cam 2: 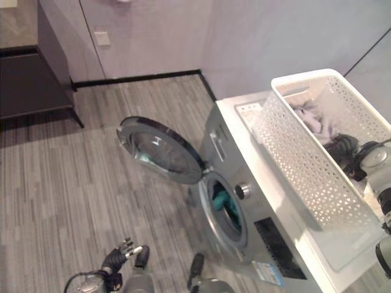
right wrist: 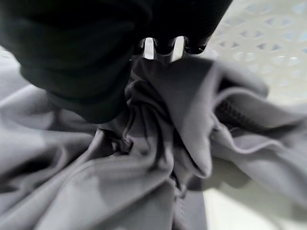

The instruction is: Grab the laundry basket,head to the washer,open it,put in the laundry and shut it.

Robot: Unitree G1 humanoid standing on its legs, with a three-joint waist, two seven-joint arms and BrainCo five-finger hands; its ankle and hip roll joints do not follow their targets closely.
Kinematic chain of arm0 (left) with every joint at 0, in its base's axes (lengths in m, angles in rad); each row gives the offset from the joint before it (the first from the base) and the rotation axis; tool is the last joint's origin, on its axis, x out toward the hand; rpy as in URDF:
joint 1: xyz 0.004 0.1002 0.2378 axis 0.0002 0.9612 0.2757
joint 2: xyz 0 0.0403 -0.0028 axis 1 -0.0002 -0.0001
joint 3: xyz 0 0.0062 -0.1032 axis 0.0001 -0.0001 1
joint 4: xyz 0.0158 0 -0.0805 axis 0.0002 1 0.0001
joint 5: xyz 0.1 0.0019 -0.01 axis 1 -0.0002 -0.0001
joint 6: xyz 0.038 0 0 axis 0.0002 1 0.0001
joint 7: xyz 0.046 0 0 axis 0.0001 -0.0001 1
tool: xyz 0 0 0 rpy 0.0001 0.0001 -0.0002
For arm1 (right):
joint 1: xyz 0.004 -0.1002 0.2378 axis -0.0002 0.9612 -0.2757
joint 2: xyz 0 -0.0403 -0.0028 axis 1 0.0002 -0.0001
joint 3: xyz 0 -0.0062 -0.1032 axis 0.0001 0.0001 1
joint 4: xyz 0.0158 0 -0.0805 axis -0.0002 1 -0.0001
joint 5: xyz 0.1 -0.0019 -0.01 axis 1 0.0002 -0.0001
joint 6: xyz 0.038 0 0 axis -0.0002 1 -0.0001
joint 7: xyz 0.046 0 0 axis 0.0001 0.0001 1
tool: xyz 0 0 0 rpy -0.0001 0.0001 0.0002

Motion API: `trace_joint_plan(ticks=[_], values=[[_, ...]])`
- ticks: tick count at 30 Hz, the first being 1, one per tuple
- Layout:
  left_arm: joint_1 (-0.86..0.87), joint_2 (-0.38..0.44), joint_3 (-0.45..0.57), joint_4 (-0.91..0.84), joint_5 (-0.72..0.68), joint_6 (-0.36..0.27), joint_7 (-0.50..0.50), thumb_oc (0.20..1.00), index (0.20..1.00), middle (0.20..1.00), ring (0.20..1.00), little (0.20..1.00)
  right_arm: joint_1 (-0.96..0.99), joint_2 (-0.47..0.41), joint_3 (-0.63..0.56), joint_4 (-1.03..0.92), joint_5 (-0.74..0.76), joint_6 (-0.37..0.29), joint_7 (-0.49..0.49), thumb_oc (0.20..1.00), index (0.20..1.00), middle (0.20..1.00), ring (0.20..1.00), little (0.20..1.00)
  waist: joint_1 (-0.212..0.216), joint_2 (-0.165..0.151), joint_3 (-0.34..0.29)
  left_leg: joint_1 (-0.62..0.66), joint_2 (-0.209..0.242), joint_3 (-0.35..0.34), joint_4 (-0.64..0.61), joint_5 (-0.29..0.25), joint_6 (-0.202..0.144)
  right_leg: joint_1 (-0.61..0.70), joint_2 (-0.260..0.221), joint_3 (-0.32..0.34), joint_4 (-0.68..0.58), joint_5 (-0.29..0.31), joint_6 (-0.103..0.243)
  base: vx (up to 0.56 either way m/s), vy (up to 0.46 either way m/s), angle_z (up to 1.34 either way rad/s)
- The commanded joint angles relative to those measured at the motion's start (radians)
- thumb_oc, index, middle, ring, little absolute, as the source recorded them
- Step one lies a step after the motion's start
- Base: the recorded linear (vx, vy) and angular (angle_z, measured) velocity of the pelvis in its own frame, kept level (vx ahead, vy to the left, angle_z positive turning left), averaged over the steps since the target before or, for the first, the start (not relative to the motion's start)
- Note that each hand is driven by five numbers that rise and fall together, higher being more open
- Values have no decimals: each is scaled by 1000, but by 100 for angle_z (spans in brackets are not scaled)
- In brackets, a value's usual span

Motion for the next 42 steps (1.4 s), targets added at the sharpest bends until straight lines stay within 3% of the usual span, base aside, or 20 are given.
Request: trace_joint_plan(ticks=[1, 6, 12, 15, 21, 26, 29, 31, 32, 34, 39, 42], values=[[-27, 37, -20, 1, 0, -36, 15, 1000, 1000, 1000, 1000, 1000, -11, -5, -63, 24, 117, -31, -86, 200, 200, 200, 200, 200, 21, -60, -4, 57, 54, 29, 5, -88, 28, 35, -85, 46, 42, -150, 69, 17, -3, -4], [-16, 38, -8, -3, 20, -40, 24, 1000, 1000, 1000, 1000, 1000, -76, -85, -262, 67, 271, -69, -217, 200, 200, 200, 200, 200, -1, -79, -57, 101, 58, 52, 5, -114, 32, 68, -80, 65, 33, -144, 75, 20, 19, -9], [-5, 62, -17, -70, 33, -40, 27, 1000, 1000, 1000, 1000, 1000, -200, -152, -338, 57, 377, -101, -306, 200, 200, 200, 200, 200, -16, -80, -98, 135, 59, 67, 5, -132, 35, 95, -80, 79, 31, -141, 81, 24, 39, -5], [2, 97, -34, -170, 20, -43, 19, 1000, 1000, 1000, 1000, 1000, -380, -194, -275, 180, 450, -108, -337, 200, 200, 200, 200, 200, -15, -85, -120, 150, 57, 72, 5, -140, 36, 111, -82, 81, 30, -137, 86, 7, 63, -5], [-1, 144, -38, -305, 7, -43, 15, 1000, 1000, 1000, 1000, 1000, -667, -188, -126, 353, 552, -106, -352, 200, 200, 200, 200, 200, -13, -87, -149, 177, 56, 79, 6, -154, 38, 132, -85, 91, 27, -130, 96, 10, 45, 0], [-23, 168, -44, -350, 20, -45, 20, 1000, 1000, 1000, 1000, 1000, -770, -168, -94, 365, 590, -124, -388, 200, 200, 200, 200, 200, -16, -81, -164, 189, 57, 89, 12, -164, 38, 141, -86, 101, 24, -129, 99, 0, 36, -10], [-77, 198, -49, -407, 42, -60, 43, 1000, 1000, 1000, 1000, 1000, -850, -183, -62, 307, 583, -156, -442, 200, 200, 200, 200, 200, -32, -90, -167, 164, 61, 97, 96, -192, 34, 148, -85, 110, 30, -130, 94, -20, 11, -4], [-94, 219, -49, -438, 77, -67, 66, 1000, 1000, 1000, 1000, 1000, -920, -170, -9, 333, 569, -159, -461, 200, 200, 200, 200, 200, -34, -95, -173, 168, 69, 94, 120, -206, 31, 149, -77, 132, 32, -124, 94, -38, -2, 0], [-117, 254, -51, -464, 118, -71, 90, 1000, 1000, 1000, 1000, 1000, -963, -147, 28, 350, 567, -158, -469, 200, 200, 200, 200, 200, -26, -110, -170, 156, 72, 57, 159, -177, 24, 139, -70, 161, 40, -117, 91, -91, -24, -5], [-136, 275, -42, -522, 180, -69, 108, 1000, 1000, 1000, 1000, 1000, -1030, -138, 88, 380, 571, -152, -465, 200, 200, 200, 200, 200, -29, -111, -171, 151, 78, 24, 157, -185, 25, 133, -64, 170, 46, -119, 90, -48, -2, -15], [-239, 316, -54, -616, 337, -52, 135, 1000, 1000, 1000, 1000, 1000, -1128, -123, 178, 434, 545, -125, -462, 200, 200, 200, 200, 200, -41, -101, -192, 174, 95, 61, 103, -194, 26, 149, -69, 148, 37, -132, 100, 11, 42, 1], [-406, 325, -94, -683, 423, -23, 159, 1000, 1000, 1000, 1000, 1000, -1186, -56, 230, 456, 527, -101, -466, 200, 200, 200, 200, 200, -41, -97, -201, 187, 75, 76, 94, -201, 34, 146, -89, 147, 41, -117, 109, -10, 78, 3]])
